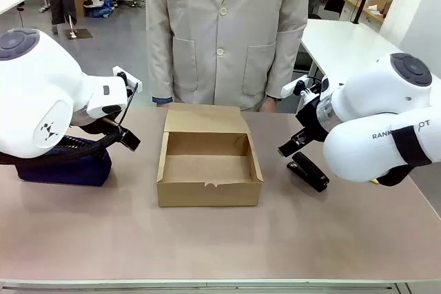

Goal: Pack the item into the box.
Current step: Pick up the item indicated by the person and place it inside the Mailer Box.

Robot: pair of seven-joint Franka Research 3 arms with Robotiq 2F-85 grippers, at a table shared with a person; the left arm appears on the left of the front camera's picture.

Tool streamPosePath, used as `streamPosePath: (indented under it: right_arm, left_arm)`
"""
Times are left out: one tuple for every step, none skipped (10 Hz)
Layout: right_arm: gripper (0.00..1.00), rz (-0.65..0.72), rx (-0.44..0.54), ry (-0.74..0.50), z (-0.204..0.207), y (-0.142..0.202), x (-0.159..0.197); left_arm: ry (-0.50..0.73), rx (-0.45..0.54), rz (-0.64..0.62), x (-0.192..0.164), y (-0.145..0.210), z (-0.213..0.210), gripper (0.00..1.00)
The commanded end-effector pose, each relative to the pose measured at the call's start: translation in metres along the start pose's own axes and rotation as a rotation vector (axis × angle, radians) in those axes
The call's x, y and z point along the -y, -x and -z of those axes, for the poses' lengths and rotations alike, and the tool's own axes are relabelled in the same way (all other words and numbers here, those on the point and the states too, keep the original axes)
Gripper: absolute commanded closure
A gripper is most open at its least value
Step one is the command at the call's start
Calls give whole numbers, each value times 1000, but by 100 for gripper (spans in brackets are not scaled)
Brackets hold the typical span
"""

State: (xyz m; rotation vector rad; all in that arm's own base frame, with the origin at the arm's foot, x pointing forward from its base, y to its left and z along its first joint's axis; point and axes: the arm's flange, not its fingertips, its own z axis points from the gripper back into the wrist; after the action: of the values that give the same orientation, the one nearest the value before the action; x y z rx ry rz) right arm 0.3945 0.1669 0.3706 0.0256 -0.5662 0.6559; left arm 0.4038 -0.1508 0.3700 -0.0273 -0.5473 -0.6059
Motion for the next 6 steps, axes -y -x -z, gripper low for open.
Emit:
streamPosePath:
  right_arm:
    - [0, 0, 0, 0, 0, 0, 0]
    - [0, 0, 0, 0, 0, 0, 0]
    - [0, 0, 0, 0, 0, 0, 0]
    - [0, 0, 0, 0, 0, 0, 0]
    - [0, 0, 0, 0, 0, 0, 0]
    - [0, 0, 0, 0, 0, 0, 0]
  left_arm:
    - [0, 0, 0, 0, 0, 0, 0]
    - [0, 0, 0, 0, 0, 0, 0]
    - [0, 0, 0, 0, 0, 0, 0]
    - [0, 0, 0, 0, 0, 0, 0]
    - [0, 0, 0, 0, 0, 0, 0]
    - [0, 0, 0, 0, 0, 0, 0]
